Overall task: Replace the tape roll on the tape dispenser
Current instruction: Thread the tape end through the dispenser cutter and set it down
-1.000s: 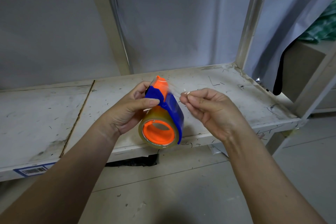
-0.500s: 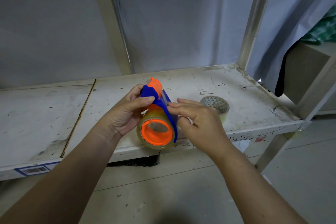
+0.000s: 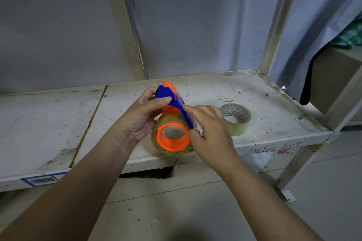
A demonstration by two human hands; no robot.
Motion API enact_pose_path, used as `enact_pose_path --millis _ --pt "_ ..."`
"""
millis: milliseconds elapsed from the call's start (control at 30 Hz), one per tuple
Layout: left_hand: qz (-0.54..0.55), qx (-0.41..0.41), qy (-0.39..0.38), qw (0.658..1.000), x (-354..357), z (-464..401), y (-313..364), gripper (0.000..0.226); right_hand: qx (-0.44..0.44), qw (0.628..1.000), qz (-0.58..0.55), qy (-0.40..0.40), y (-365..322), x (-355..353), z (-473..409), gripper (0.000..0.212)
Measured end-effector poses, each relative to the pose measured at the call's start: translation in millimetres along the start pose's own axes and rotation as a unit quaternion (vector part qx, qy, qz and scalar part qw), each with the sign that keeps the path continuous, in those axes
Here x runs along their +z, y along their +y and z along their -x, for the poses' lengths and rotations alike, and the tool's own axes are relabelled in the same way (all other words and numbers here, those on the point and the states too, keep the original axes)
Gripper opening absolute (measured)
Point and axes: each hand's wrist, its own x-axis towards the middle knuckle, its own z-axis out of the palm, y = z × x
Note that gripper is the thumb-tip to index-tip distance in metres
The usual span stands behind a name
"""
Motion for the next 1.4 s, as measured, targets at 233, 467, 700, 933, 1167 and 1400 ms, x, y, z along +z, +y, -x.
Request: enact_pose_path --millis 233,467,700,933,1167,1400 --pt "-0.007 -0.012 0.044 0.999 1 -1 -1 0.045 0.114 0.992 -0.05 -0.019 4 2 8 0.057" --pt "0.003 -0.066 0.124 0.99 8 -5 8 0.06 0.167 0.982 0.042 -0.074 10 23 9 0.045" --pt "-0.049 -0.118 0.174 0.976 18 -3 -1 0.041 0.216 0.974 0.069 -0.032 8 32 -6 0.017" --pt "-0.358 -0.056 0.295 0.884 25 23 -47 0.058 0.261 0.959 0.097 -0.048 8 44 -28 0.025" --pt "-0.437 -0.005 0.303 0.847 15 26 -63 0.034 0.249 0.961 0.095 -0.068 8 56 -29 0.029" --pt "-0.428 0.014 0.301 0.852 9 23 -61 0.041 0.228 0.968 0.072 -0.074 13 53 -26 0.031"
